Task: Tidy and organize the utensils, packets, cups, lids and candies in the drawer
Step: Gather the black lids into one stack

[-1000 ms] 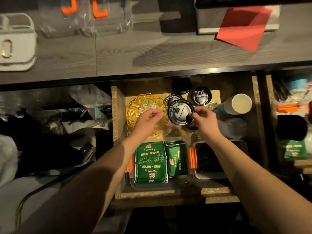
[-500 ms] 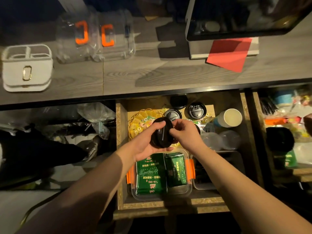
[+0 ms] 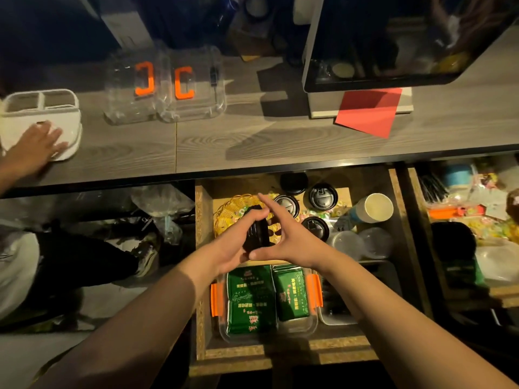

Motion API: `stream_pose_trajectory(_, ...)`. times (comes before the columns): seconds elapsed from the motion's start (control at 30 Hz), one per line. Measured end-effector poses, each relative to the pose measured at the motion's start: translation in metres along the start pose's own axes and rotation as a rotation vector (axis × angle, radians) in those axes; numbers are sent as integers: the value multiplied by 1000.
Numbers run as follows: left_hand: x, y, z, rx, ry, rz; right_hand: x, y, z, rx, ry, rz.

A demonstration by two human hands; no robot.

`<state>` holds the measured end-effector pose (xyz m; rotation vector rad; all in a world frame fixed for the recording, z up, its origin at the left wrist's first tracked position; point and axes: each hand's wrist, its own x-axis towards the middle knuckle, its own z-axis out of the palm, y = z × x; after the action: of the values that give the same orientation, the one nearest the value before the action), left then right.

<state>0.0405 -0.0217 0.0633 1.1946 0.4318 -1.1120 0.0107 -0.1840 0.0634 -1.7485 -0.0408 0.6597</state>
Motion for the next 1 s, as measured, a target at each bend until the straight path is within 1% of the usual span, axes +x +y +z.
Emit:
stream_pose_trajectory(0.07, -4, 0, -1, 27, -7, -10, 0, 1, -3, -8, -44, -6)
stream_pose_trajectory(0.2, -9, -1, -2, -57, -2, 22, 2, 1, -5, -68, 29, -46)
stream_pose_trajectory(0.27, -8, -3, -2, -88, 21, 17, 3, 2, -3, -101, 20, -56)
stream_pose_trajectory(0.33, -5, -4, -2, -108, 21, -3, 2, 3, -1, -78, -4, -31)
stream_pose_trajectory(0.47, -7, -3, -2, -102, 31, -21, 3, 5, 2, -111, -8, -35)
stream_pose_trajectory(0.53, -6, -4, -4, -93, 45, -29, 4, 5, 4, -92, -39, -25)
stream_pose_trajectory(0.6, -4, -4, -3, -81, 74, -21, 6, 6, 3, -1, -54, 19)
stream_pose_trajectory(0.63, -2, -3, -3, -87, 94, -15, 9, 9, 2, 65, -8, 46)
stream_pose_trajectory(0.67, 1, -3, -4, -101, 113, -9, 12, 15, 0, 121, 88, 76)
stream_pose_trajectory(0.7, 3, -2, -4, -118, 133, -1, 16, 26, -3, 126, 219, 105)
stream_pose_trajectory(0.73, 5, -2, -5, -131, 151, 8, 20, 41, -8, 49, 355, 140)
stream_pose_trajectory(0.77, 7, -2, -7, -141, 165, 10, 23, 59, -15, -117, 460, 183)
stream_pose_trajectory(0.8, 10, -2, -9, -146, 172, 10, 26, 78, -22, -333, 510, 236)
stream_pose_trajectory(0.83, 12, -2, -12, -147, 175, 9, 28, 96, -28, -545, 504, 287)
stream_pose_trajectory(0.87, 15, -3, -14, -148, 176, 7, 30, 112, -33, -711, 456, 344)
stream_pose_trajectory(0.9, 17, -4, -17, -148, 177, 5, 32, 126, -36, -824, 392, 406)
stream_pose_trajectory(1.0, 24, -6, -23, -168, 181, -1, 41, 153, -43, -973, 248, 533)
